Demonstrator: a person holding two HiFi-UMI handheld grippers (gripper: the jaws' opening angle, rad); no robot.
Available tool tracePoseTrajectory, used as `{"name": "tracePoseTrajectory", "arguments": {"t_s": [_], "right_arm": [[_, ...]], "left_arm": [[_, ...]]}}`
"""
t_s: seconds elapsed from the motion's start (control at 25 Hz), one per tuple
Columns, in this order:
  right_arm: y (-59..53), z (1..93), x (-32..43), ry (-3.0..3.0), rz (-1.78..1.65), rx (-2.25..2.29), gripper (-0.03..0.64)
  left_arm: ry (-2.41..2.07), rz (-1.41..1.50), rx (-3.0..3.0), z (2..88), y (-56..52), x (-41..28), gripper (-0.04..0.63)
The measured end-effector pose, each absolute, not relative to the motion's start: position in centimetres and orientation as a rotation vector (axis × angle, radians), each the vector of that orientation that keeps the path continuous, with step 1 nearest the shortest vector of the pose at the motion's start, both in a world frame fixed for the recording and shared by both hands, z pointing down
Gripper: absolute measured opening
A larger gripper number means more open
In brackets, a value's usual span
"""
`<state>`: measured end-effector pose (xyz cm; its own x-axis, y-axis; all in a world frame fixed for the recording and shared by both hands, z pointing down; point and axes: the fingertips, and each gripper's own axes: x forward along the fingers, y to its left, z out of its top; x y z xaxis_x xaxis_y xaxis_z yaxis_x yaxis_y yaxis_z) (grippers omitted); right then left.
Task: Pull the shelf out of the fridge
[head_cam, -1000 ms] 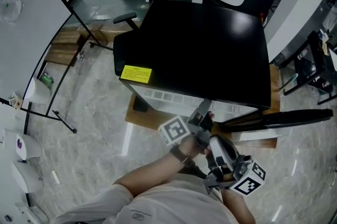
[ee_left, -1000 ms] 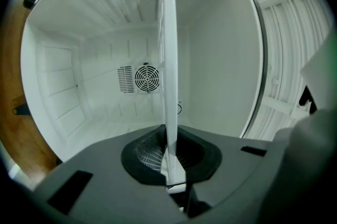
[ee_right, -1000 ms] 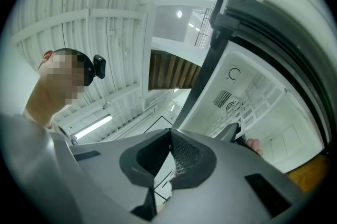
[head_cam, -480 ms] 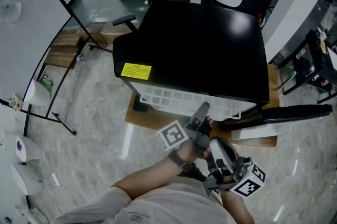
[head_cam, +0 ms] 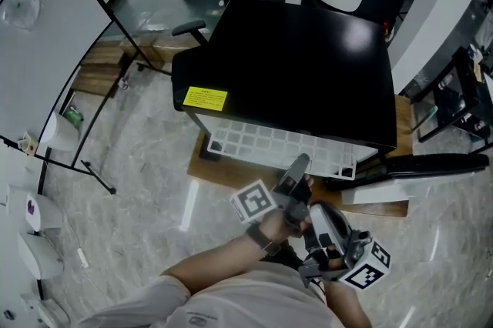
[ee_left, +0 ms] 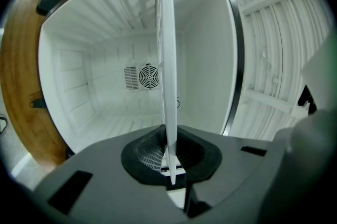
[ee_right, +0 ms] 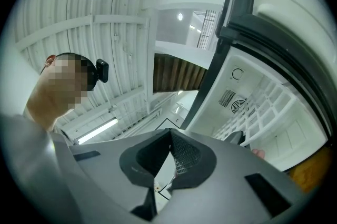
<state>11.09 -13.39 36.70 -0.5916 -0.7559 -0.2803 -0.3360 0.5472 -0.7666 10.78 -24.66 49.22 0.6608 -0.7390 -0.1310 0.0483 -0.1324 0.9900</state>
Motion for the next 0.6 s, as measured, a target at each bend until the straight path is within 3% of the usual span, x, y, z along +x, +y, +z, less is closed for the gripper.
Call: {"name": "tracePoseTrajectory", "arguments": {"t_s": [0.6], "right_arm": [[-6.9, 37.0, 9.9, 2.125, -0.859, -0.952, 0.011]], "left_arm": [[-0.623, -0.699, 1.572, 50.0, -21.3, 9.6, 0.017]]}}
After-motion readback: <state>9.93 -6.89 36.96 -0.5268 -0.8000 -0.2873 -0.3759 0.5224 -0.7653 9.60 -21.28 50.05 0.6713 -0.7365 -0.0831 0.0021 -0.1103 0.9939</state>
